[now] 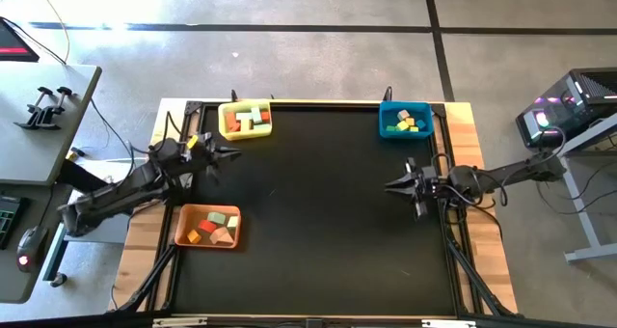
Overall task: Sort blocks by size
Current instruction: Return to Home Position
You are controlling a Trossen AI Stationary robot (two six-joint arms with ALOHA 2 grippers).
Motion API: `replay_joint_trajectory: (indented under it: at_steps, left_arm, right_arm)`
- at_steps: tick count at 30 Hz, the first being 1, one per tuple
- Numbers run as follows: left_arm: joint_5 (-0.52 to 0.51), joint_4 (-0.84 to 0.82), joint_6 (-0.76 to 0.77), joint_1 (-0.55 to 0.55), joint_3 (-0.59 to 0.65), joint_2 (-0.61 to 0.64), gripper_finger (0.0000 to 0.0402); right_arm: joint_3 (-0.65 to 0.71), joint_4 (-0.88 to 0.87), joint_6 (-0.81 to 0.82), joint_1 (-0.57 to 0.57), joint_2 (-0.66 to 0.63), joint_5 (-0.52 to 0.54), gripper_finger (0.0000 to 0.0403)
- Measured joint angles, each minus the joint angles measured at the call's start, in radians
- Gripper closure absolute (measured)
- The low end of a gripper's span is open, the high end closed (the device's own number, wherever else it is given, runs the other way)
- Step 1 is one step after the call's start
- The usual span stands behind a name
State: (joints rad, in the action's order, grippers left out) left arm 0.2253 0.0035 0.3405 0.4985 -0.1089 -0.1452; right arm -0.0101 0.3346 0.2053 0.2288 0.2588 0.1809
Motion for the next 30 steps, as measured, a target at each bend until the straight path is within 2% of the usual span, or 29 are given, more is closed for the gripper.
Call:
replay_joint_trajectory:
  at_steps: [5, 8, 15, 19, 23, 25, 30]
  left_arm:
    - [-0.001, -0.164, -0.029, 0.068, 0.0, 0.14, 0.0388]
    - [0.01, -0.197, -0.058, 0.103, -0.001, 0.14, 0.0396]
    - [0.1, -0.229, -0.106, 0.18, -0.002, 0.142, 0.0401]
    - [0.14, -0.209, -0.126, 0.192, -0.002, 0.141, 0.0401]
    - [0.19, -0.179, -0.133, 0.177, 0.006, 0.142, 0.0401]
    - [0.241, -0.13, -0.128, 0.154, 0.023, 0.142, 0.0401]
    - [0.329, 0.058, -0.138, 0.055, 0.095, 0.142, 0.0401]
  right_arm:
    - [-0.004, -0.026, -0.082, 0.0, -0.026, -0.001, 0.0343]
    - [-0.019, -0.084, -0.141, -0.02, -0.063, -0.004, 0.0344]
    - [-0.09, -0.479, -0.047, -0.125, -0.259, 0.028, 0.0344]
    - [-0.109, -0.48, 0.0, -0.14, -0.254, -0.062, 0.0344]
    - [-0.049, -0.363, 0.034, -0.122, -0.255, -0.146, 0.0344]
    - [-0.001, -0.292, 0.049, -0.11, -0.255, -0.147, 0.0344]
    - [0.0, -0.286, 0.037, -0.074, -0.255, -0.063, 0.0344]
